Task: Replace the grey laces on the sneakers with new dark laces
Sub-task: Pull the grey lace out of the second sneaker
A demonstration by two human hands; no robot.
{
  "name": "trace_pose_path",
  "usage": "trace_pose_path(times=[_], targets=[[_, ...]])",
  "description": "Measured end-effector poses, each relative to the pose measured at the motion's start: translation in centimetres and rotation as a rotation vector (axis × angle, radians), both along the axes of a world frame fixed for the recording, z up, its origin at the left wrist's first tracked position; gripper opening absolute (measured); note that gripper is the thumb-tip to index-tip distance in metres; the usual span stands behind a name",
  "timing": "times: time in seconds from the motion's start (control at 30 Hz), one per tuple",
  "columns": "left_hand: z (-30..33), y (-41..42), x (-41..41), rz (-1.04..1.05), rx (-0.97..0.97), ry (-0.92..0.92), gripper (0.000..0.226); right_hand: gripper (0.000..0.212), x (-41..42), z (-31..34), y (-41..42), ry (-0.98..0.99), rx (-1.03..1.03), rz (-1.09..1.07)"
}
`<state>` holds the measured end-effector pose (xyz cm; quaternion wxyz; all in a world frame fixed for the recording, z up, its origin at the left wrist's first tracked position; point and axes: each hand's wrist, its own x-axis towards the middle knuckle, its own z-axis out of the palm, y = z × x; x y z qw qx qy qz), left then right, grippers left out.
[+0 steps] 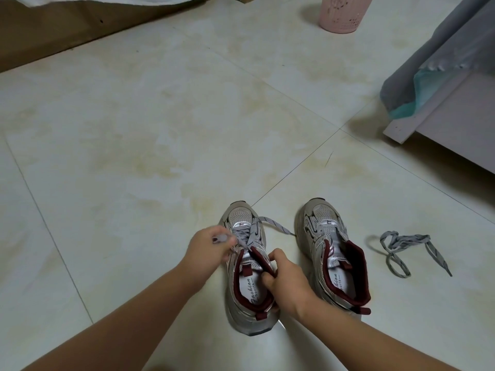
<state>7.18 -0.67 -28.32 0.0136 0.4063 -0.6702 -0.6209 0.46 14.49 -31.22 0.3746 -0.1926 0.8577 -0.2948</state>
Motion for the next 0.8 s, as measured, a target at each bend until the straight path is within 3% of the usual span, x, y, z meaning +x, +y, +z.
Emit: trace_pose_path(times=[0.1,0.2,0.37,0.47,0.57,0.67,0.8], targets=[[1.5,-1.5,-1.0,0.129,0.075,0.087,0.023,0.015,-0.1,0.0,0.1,0.003,-0.002,-0.001],[2.1,-2.4,-1.2,0.004,-0.024,0.012,0.024,0.015,0.1,0.1,0.1,-0.002,-0.008,-0.014],[0.0,-1.1,-0.1,-0.280,-0.522,-0.395,0.016,0.019,-0.2,0.8,0.0,-0.007,0.008,-0.036],[-0.7,-0.1,0.3,-0.220,-0.699,-0.441,0.047,0.032,-0.5,1.2,-0.3,0.060,-0.052,-0.064],[-0.7,0.6,0.0,-0.233,-0.619,-0.338,0.017,0.022,-1.2,1.6,-1.3,0.066,-0.163,-0.115],[-0.8,0.7,0.1,-0.242,-0.484,-0.254,0.025,0.016,-2.0,1.7,-2.3,0.055,-0.136,-0.125],[-0.6,0.7,-0.1,-0.234,-0.438,-0.164,0.017,0.012,-2.6,2.2,-3.2,0.083,-0.051,-0.055]])
